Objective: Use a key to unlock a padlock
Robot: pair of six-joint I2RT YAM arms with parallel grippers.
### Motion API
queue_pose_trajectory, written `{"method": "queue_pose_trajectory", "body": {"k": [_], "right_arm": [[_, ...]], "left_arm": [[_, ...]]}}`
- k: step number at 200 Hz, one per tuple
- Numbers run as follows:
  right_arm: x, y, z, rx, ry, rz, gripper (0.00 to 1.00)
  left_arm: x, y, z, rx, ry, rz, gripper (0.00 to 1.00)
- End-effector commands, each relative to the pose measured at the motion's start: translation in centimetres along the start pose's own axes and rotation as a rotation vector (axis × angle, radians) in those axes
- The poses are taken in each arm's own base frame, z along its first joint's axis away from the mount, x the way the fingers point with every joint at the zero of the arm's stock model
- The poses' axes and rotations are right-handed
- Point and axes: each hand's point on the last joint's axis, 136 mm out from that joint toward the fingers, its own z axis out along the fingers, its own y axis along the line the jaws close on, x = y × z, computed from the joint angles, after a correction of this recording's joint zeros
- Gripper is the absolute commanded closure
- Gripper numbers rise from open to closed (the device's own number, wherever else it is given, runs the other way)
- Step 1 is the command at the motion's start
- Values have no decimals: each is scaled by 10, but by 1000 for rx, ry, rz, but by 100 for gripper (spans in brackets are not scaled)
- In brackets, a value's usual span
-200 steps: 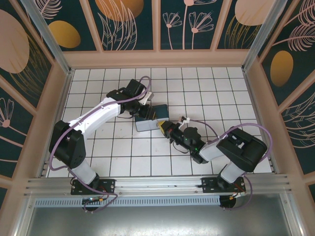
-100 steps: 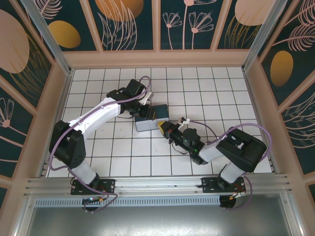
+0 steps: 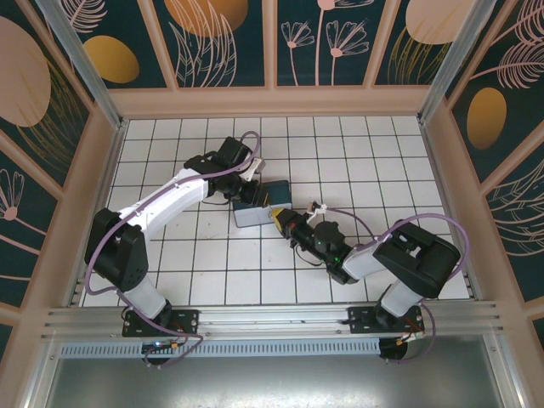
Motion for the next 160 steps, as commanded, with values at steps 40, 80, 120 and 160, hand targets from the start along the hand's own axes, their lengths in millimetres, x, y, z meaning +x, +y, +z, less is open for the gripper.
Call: {"method": "queue_pose_trajectory", "body": {"k": [40,80,120,160], "right_arm": [[-3,5,6,-11,-27,-15,100],[-5,5,7,-10,-31,-17,100],[-7,7,9,-12,-40,-20,100],[-9,8,10,12,-59,-40,100]], "left_arm": [[28,14,13,-48,97,-34,68],[29,14,14,-44,102,-32,69],[31,13,13,-43,109,-29,69],[32,12,13,-41,111,-29,70]]}}
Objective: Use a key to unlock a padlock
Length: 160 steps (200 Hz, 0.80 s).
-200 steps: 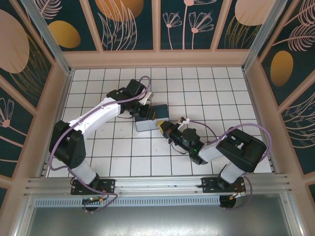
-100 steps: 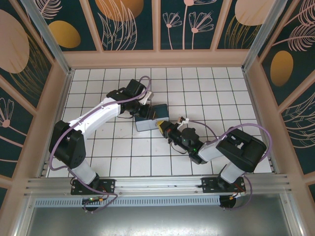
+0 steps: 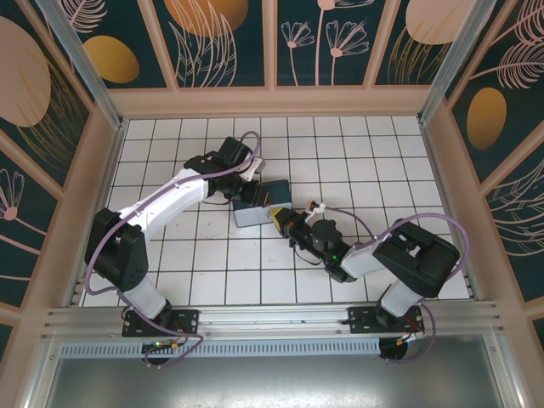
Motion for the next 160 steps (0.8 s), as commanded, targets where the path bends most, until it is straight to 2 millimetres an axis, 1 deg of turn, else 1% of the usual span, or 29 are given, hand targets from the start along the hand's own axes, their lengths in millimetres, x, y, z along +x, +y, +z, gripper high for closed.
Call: {"method": "queue_pose_trajectory", "body": {"k": [1,50,81,104,135,160], "right_arm": [[-9,12,5,-13,-53,-35,100],[-13,19,7,8,-85,-71,100],[-10,26,13,-7,-72,-83,100],[-10,28,11,-14,-93,-92,100],[-18,30,2,-17,-147,-98,100],[-16,36,8,-22,-139,-125,100]], "left_arm": [[32,12,12,-45,111,-29,70],[35,10,14,-41,120,-28,70],[35,8,15,-33,121,-38,71],[35,8,16,-32,120,-51,70],[36,7,19,-21,123,-76,71],[31,1,19,3,121,-70,71]]}}
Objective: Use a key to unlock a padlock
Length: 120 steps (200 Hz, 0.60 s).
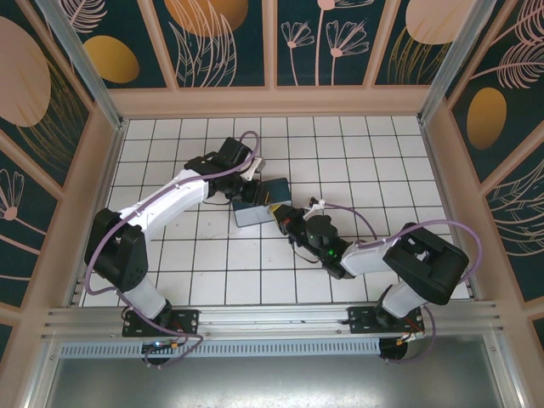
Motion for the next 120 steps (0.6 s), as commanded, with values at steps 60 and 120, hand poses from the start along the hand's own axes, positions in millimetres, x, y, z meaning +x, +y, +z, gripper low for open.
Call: {"method": "queue_pose_trajectory", "body": {"k": [60,120], "right_arm": [[-5,47,14,-120,-29,-61,100],[5,54,34,-151,44,-72,100]], "left_arm": [[30,-1,22,5,150,-12,72],[34,-4,22,23,160,1,74]]}}
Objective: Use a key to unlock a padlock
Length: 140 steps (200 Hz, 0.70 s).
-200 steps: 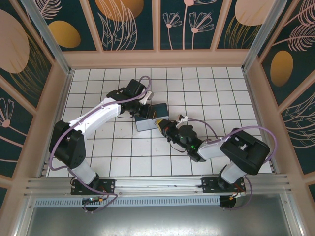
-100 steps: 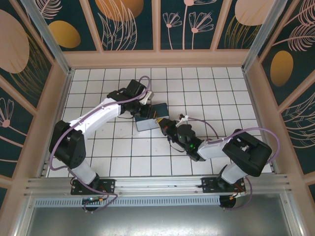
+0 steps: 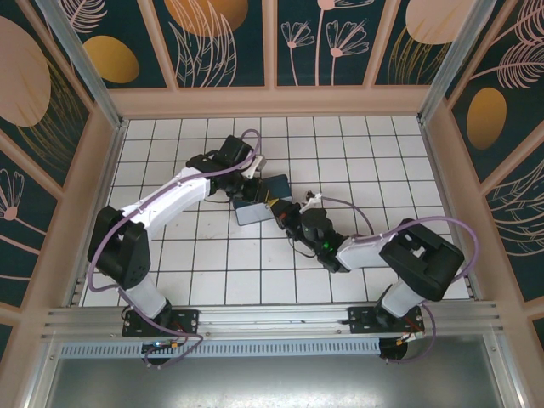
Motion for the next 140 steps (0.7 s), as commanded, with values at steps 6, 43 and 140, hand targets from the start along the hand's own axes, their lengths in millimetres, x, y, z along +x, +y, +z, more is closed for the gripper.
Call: {"method": "queue_pose_trajectory", "body": {"k": [6,43,140], "right_arm": [[5,50,15,-170,41,-2,100],[3,53,12,-174,53,-15,93],[-19,5,-32,-12,-32,-15,64]], "left_arm": [[40,-6,18,31,162,0,74],[36,-3,15,5,144,0,72],[-1,2,3,-32,65,3,68]]}}
